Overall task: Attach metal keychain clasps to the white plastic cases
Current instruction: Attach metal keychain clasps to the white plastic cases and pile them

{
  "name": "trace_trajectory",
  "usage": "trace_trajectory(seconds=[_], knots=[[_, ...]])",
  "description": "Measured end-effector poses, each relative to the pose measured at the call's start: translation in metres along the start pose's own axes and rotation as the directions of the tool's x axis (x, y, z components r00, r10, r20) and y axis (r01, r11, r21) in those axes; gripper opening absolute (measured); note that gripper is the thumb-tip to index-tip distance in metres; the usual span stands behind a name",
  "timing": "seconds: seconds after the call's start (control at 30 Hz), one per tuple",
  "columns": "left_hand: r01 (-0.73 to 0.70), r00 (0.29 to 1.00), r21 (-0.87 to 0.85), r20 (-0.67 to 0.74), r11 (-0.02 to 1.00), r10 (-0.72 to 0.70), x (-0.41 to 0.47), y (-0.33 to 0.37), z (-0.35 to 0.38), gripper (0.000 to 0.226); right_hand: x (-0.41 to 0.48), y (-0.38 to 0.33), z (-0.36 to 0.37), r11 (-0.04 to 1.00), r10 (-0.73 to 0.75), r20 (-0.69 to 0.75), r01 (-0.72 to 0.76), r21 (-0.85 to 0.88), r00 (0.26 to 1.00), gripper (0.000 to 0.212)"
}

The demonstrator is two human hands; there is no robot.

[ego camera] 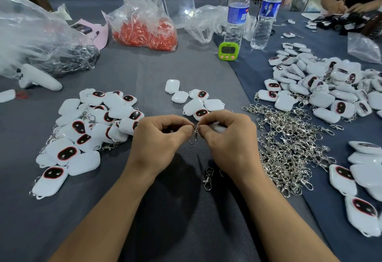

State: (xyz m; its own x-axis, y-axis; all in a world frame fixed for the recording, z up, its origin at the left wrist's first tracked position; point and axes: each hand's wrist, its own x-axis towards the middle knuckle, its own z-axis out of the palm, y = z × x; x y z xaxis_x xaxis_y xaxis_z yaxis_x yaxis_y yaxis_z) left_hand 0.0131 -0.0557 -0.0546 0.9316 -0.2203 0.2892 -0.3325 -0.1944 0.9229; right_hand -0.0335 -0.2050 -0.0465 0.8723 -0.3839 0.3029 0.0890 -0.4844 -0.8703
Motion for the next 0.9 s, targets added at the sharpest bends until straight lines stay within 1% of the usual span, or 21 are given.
trace_trajectory(seconds=[0.03,0.1,0.13,0.2,0.23,0.4,0.47,0.53,0.63,0.77,0.9], knots=[[0.002,1.000,-0.002,0.018,1.000,-0.002,0.0000,0.0000,-0.0010,0.012,-0.0007,-0.0019,-0.0005,1.000,-0.030,0.000,0.030,-0.005,1.000,0.026],[0.001,0.999,-0.008,0.043,1.000,-0.001,-0.0004,-0.0001,-0.0016,0.012,-0.0023,-0.0045,-0.0013,0.996,-0.083,-0.008,0.083,-0.041,0.996,0.035],[0.001,0.999,-0.010,0.050,1.000,0.000,-0.0008,0.0001,-0.0016,0.012,-0.0025,-0.0047,-0.0016,0.993,-0.100,-0.008,0.099,-0.059,0.995,0.034],[0.006,0.998,-0.008,0.062,1.000,-0.006,-0.0013,0.0012,-0.0010,0.010,-0.0022,-0.0036,-0.0022,0.989,-0.125,0.001,0.125,-0.079,0.992,0.022],[0.009,0.998,-0.006,0.069,1.000,-0.009,-0.0017,0.0020,-0.0010,0.009,-0.0021,-0.0032,-0.0028,0.986,-0.142,0.006,0.142,-0.091,0.990,0.019],[0.022,0.994,-0.014,0.103,1.000,-0.021,-0.0018,0.0036,-0.0033,0.014,-0.0019,-0.0048,-0.0045,0.968,-0.213,0.047,0.217,-0.128,0.976,0.017],[0.023,0.992,-0.015,0.121,1.000,-0.021,-0.0018,0.0040,-0.0041,0.019,-0.0019,-0.0054,-0.0043,0.964,-0.224,0.068,0.232,-0.128,0.972,0.017],[0.036,0.992,-0.018,0.124,0.999,-0.033,-0.0020,0.0047,-0.0039,0.017,-0.0018,-0.0057,-0.0039,0.962,-0.230,0.086,0.240,-0.128,0.969,0.016],[0.047,0.991,-0.030,0.129,0.998,-0.043,-0.0023,0.0058,-0.0041,0.016,-0.0013,-0.0052,-0.0049,0.963,-0.231,0.074,0.239,-0.126,0.970,0.017],[0.033,0.989,0.012,0.142,0.999,-0.034,-0.0026,0.0065,-0.0053,0.016,-0.0014,-0.0047,-0.0049,0.960,-0.233,0.083,0.243,-0.139,0.969,0.017],[0.064,0.989,0.005,0.136,0.998,-0.064,-0.0032,0.0074,-0.0045,0.017,-0.0019,-0.0056,-0.0048,0.953,-0.248,0.098,0.261,-0.155,0.964,0.019]])
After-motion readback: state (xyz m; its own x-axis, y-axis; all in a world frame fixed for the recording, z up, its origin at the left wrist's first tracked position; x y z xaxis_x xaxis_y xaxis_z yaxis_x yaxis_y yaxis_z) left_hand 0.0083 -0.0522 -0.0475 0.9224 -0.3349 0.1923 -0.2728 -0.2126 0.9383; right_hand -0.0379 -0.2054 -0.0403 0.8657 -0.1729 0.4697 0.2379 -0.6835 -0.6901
